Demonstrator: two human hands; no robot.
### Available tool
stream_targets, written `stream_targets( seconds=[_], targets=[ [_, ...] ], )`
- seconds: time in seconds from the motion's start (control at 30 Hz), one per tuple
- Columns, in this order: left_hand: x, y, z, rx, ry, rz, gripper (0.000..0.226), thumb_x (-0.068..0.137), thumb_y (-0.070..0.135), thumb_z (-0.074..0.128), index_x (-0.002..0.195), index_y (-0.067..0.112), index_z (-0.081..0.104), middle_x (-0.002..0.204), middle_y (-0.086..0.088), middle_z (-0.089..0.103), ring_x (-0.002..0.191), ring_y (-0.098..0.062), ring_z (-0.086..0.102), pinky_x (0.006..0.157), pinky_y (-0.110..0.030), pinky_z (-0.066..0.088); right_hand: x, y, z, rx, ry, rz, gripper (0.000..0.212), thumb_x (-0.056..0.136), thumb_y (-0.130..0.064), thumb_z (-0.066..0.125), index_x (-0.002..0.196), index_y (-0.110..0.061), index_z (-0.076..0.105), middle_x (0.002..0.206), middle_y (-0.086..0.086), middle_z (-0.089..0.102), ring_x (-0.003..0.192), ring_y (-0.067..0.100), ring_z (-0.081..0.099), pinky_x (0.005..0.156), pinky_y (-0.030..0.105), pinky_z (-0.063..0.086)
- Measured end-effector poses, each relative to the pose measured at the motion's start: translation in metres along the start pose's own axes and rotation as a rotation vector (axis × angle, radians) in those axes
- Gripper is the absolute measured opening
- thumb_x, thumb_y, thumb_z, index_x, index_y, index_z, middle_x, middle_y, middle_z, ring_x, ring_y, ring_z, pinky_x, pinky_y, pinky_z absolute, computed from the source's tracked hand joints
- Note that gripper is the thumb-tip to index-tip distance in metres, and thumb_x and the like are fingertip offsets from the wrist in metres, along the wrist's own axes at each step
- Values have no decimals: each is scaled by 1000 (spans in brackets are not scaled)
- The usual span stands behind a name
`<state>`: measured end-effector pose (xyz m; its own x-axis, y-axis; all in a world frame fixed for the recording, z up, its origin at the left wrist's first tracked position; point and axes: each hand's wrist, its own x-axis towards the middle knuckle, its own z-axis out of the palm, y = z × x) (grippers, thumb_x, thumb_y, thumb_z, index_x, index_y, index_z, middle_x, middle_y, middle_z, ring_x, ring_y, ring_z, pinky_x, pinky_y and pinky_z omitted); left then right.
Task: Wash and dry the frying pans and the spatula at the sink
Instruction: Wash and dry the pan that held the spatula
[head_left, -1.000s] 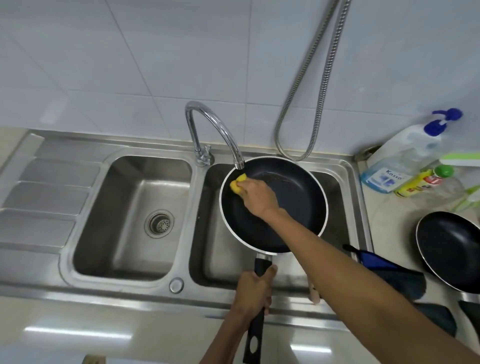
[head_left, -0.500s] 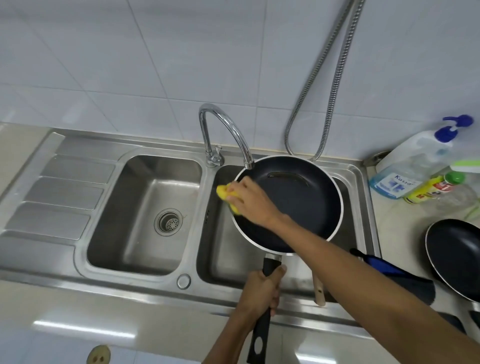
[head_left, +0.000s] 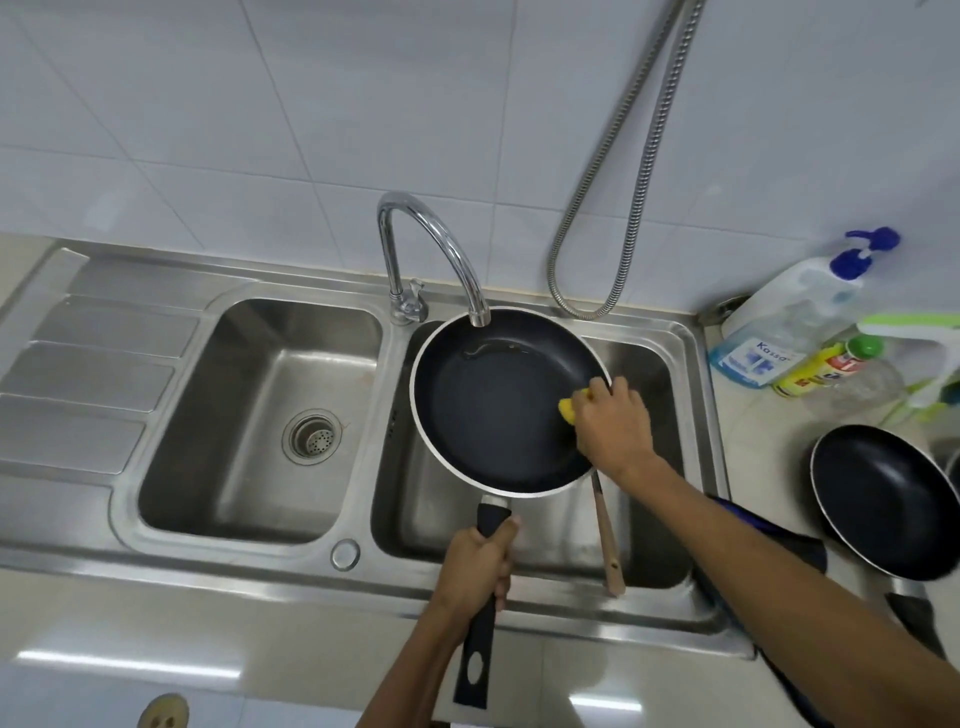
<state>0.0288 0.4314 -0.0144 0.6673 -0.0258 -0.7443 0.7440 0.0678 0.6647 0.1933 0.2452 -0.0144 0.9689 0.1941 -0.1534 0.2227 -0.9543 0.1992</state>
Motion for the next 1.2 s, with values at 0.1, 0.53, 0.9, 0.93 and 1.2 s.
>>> stream_targets(
  seconds=[0.1,0.53,0.9,0.93,1.2],
  targets=[
    [5,0,6,32,12,3,48,98,38,62,59,16,44,47,-3,39,37,-16,38,41,-24,35,-31,-31,-9,112,-206,-58,31,79,-31,76,103,-12,70,103,12,68,96,38,64,84,43,52],
    [7,-7,0,76,42,6,53,100,33,60,52,17,44,44,-3,39,36,-18,38,45,-28,35,-19,-98,-37,817,-465,-157,21,87,-35,58,102,-26,69,111,8,72,107,34,63,86,36,48],
    [3,-11,9,-19,29,-31,50,100,34,60,56,17,43,48,-3,37,38,-17,37,42,-27,34,-17,20,-11,1351,-192,279,10,96,-17,59,94,-20,68,90,5,68,82,16,61,75,33,48],
    [3,-12,9,-15,30,-33,52,100,35,61,55,17,43,48,-4,37,38,-17,37,42,-27,34,-18,20,-11,1456,-209,333,12,96,-18,55,95,-19,68,91,9,68,83,20,63,74,34,48],
    [-6,-14,7,4,88,-35,54,100,31,61,50,17,45,46,-3,38,38,-16,37,41,-26,34,-7,-6,-15,1590,-373,359,21,102,-48,46,117,-41,60,83,-2,62,62,13,53,51,24,40]
  ],
)
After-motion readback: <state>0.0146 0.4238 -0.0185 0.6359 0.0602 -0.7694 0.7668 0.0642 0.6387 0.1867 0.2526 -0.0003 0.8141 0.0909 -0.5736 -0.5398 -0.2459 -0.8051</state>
